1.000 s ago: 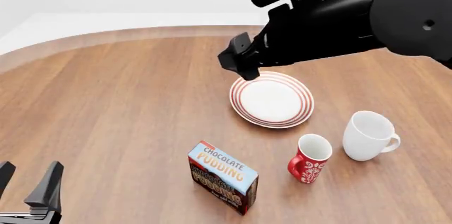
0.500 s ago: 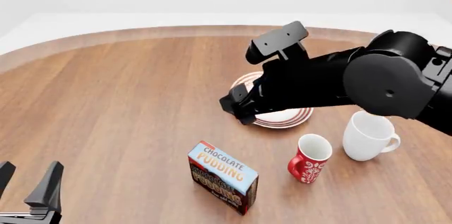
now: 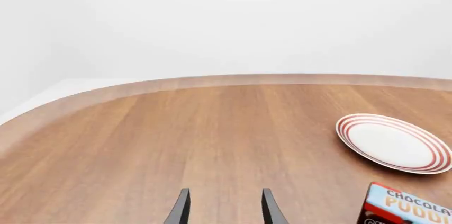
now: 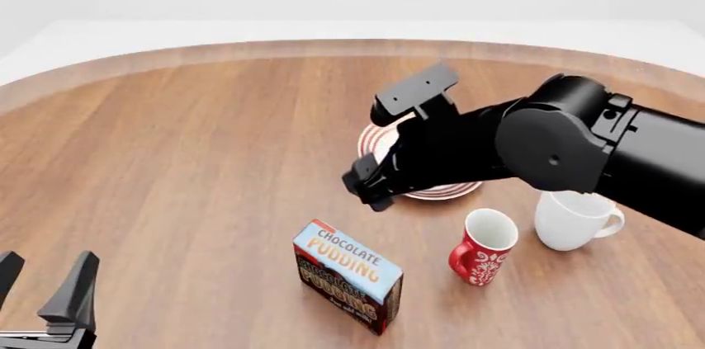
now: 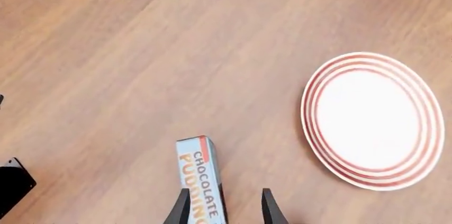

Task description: Put the chocolate pudding to the right of the plate.

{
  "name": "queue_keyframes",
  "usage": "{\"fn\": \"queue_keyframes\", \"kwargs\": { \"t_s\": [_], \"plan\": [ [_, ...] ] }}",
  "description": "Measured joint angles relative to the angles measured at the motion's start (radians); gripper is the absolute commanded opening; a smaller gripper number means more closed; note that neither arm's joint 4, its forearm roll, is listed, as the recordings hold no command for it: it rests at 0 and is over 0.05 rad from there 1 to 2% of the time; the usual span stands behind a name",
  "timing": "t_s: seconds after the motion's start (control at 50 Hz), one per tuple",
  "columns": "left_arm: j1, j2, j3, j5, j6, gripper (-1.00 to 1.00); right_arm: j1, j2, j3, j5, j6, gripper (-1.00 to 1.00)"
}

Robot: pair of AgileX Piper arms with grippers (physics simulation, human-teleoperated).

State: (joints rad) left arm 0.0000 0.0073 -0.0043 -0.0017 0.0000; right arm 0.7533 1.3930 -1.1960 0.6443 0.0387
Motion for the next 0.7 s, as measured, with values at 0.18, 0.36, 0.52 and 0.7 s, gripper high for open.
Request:
{"fn": "queue_keyframes", "kwargs": {
  "t_s": [0.18,0.36,0.52,0.7],
  "plan": [
    [0.0,0.0,0.0,0.0,0.0,1.0,-0.004,0.018,-0.005,0.016,-0.032,1.0],
    [0.0,0.0,0.0,0.0,0.0,1.0,0.003,0.039,-0.019,0.033,-0.056,1.0],
    [0.0,0.0,0.0,0.0,0.0,1.0,0.014,0.046,-0.023,0.044,-0.067,1.0],
    [0.0,0.0,0.0,0.0,0.0,1.0,0.032,0.057,-0.023,0.051,-0.072,1.0]
  ]
}}
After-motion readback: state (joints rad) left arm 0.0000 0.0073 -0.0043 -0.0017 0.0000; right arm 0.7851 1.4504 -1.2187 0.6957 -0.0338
